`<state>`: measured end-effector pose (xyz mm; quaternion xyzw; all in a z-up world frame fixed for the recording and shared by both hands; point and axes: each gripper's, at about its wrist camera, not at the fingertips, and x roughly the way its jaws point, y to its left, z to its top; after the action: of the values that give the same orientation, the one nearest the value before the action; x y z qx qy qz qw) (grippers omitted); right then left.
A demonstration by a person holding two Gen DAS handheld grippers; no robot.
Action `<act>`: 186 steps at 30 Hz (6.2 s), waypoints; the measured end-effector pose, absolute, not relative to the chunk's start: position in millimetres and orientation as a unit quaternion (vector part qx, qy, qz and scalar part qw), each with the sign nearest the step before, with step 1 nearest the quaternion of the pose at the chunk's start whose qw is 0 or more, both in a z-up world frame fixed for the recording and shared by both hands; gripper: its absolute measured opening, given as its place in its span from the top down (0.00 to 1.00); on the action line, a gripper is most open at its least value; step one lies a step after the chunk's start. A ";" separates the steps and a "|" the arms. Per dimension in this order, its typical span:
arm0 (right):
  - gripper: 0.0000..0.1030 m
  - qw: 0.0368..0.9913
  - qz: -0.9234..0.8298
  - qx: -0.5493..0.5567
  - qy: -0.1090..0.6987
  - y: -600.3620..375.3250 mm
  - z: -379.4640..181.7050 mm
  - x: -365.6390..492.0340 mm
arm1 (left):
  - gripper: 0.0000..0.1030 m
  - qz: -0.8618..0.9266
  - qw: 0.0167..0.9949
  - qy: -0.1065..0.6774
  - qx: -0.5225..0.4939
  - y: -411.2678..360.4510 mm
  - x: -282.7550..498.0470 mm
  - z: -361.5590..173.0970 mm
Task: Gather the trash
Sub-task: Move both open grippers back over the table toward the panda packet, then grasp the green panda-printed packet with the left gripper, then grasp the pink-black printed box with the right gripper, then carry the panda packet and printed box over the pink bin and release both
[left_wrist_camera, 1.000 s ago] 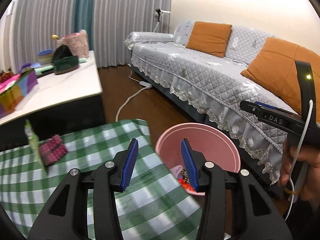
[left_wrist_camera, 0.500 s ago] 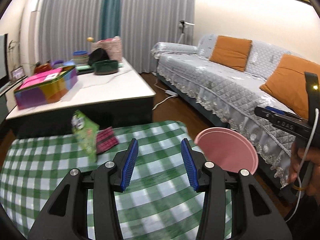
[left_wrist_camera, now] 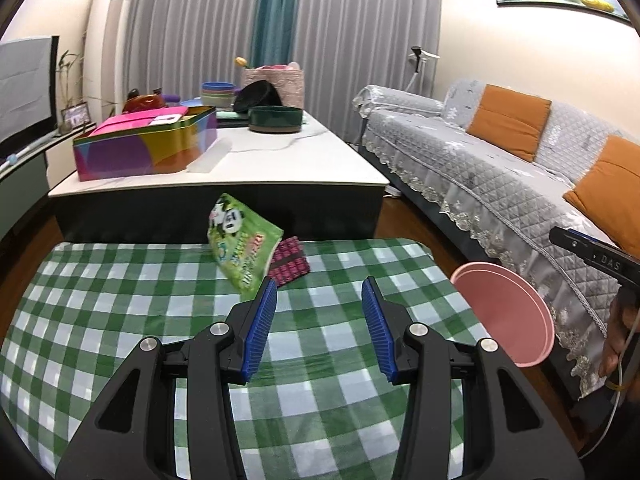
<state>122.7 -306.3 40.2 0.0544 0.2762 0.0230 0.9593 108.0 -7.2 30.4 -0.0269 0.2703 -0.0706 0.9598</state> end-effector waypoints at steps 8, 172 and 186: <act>0.49 0.958 0.033 0.065 0.278 -305.1 39.3 129.4 | 0.57 -0.046 0.958 0.280 -0.034 2.2 124.4 15.5; 0.25 0.955 0.046 0.060 0.288 -355.8 27.6 113.1 | 0.98 -0.179 0.936 0.301 0.037 -133.2 110.8 8.9; 0.25 0.952 0.019 0.055 0.301 -373.5 13.1 124.0 | 0.98 -0.217 0.926 0.307 0.044 -187.9 137.8 5.6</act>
<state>124.0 -373.5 13.1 0.0549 0.3012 0.0187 0.9518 137.8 -187.9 5.6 0.0441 0.3066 -0.2171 0.9257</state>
